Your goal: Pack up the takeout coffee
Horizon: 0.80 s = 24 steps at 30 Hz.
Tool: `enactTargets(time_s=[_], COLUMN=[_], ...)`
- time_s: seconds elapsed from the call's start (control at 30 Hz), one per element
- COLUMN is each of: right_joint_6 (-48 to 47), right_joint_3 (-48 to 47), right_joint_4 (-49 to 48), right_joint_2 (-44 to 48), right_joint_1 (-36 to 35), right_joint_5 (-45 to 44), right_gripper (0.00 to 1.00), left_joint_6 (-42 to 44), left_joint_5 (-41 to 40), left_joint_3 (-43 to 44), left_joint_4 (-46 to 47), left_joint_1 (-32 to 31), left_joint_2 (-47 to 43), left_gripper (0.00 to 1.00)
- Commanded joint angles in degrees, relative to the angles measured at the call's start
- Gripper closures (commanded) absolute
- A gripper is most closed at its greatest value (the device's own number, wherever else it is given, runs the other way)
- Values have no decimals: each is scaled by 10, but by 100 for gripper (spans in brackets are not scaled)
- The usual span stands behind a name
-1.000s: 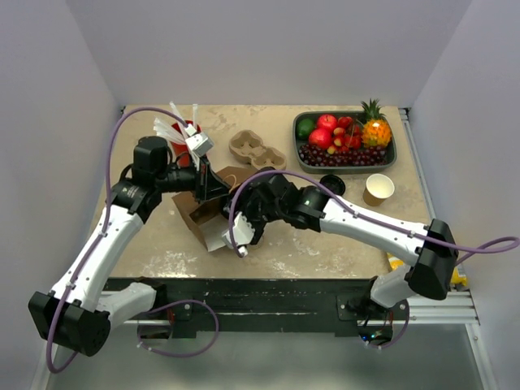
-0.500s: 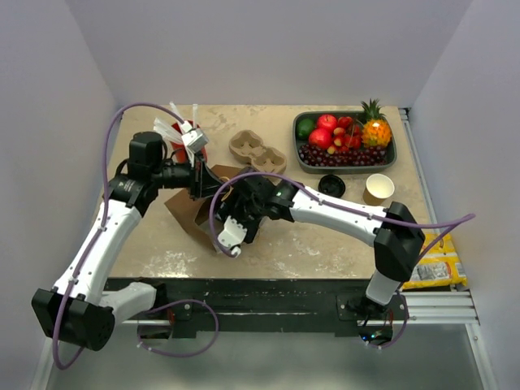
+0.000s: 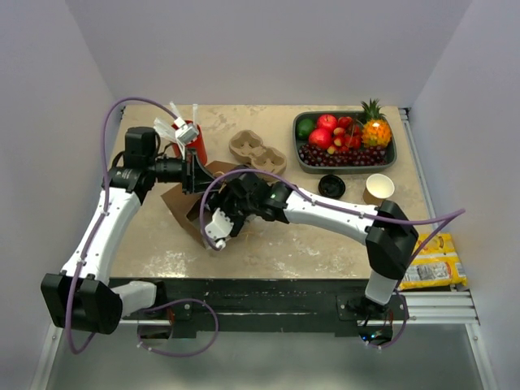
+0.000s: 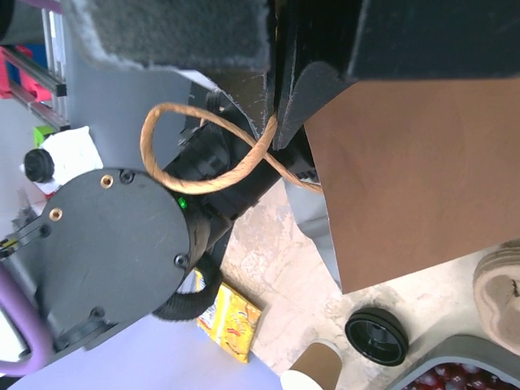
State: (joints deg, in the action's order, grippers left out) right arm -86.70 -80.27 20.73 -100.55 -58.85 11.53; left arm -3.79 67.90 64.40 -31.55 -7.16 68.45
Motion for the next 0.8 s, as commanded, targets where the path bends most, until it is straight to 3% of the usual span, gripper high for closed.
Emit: enactTargets(time_s=[0.0,0.3,0.77], right_joint_6=[16,13,39], right_joint_3=[1,-15,42], right_joint_4=[-73,-66,-191], right_joint_2=[-19,-61,-43], right_joint_1=[-4,-4,2], right_joint_5=[-21,-48,-15], right_gripper=[100,100,100], left_joint_6=[4,4,35], left_joint_5=[51,38,71], left_joint_3=[22,38,52], left_joint_4=[-11,-18,-68], left_joint_1=[11,15,19], left_joint_2=[18,26,42], left_gripper=[100,100,100])
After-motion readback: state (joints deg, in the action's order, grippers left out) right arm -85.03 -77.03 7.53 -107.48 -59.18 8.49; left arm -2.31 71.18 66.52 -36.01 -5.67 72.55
